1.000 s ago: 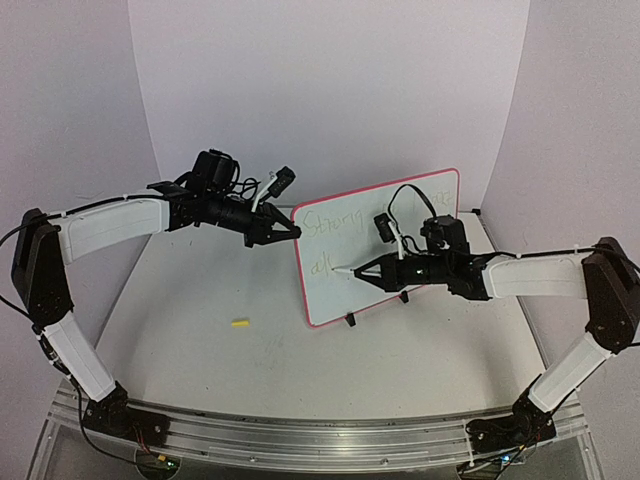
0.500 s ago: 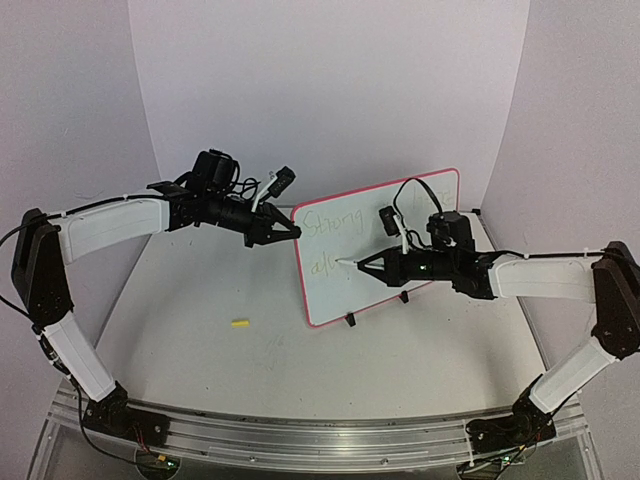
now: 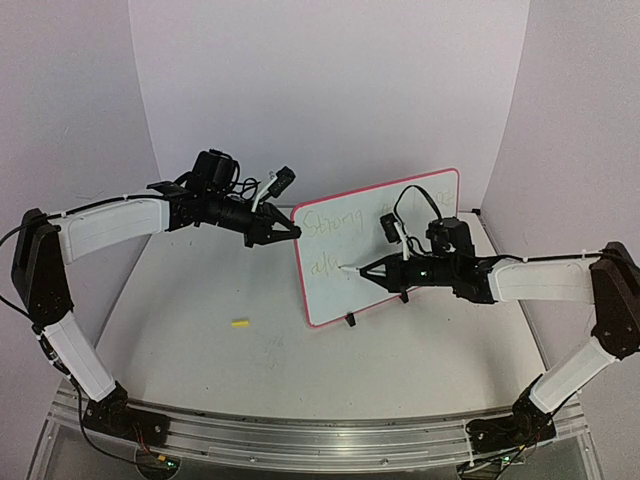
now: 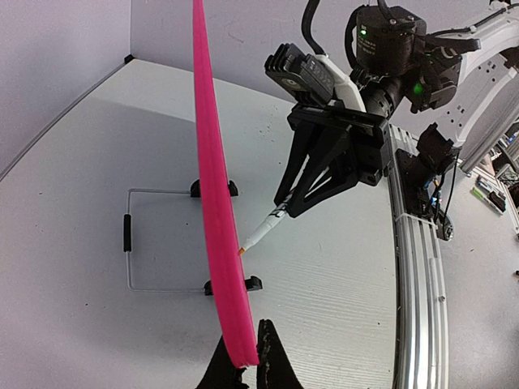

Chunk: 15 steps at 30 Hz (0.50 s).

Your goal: Write a sentence on the whiteboard

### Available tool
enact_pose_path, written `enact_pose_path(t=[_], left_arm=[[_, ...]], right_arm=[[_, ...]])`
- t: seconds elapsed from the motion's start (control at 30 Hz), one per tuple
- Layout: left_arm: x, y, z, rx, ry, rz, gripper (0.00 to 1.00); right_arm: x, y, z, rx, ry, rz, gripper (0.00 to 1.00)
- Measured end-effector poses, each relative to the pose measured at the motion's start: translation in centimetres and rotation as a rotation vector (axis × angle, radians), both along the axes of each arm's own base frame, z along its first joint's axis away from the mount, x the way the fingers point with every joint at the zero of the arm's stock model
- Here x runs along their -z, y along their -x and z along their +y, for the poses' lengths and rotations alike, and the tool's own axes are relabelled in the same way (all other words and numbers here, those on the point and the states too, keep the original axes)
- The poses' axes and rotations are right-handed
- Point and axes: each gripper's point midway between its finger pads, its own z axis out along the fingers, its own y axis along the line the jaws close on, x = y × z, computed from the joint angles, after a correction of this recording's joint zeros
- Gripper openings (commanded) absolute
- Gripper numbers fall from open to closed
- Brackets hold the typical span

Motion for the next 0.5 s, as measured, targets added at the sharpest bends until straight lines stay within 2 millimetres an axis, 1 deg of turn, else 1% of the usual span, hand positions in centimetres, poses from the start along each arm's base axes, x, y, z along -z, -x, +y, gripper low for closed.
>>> enact_pose_path(t=[0.33,0.5], left_arm=[[0.00,-0.01,0.00,0.000,0.000,0.000,0.00],[0.00,-0.01,0.00,0.000,0.000,0.000,0.00]], right_arm=[[0.15,-0.08,-0.13,0.008,0.006,0.000,0.00],[-0.28,-0.20,-0.43,0.025,0.013,-0.013,0.00]])
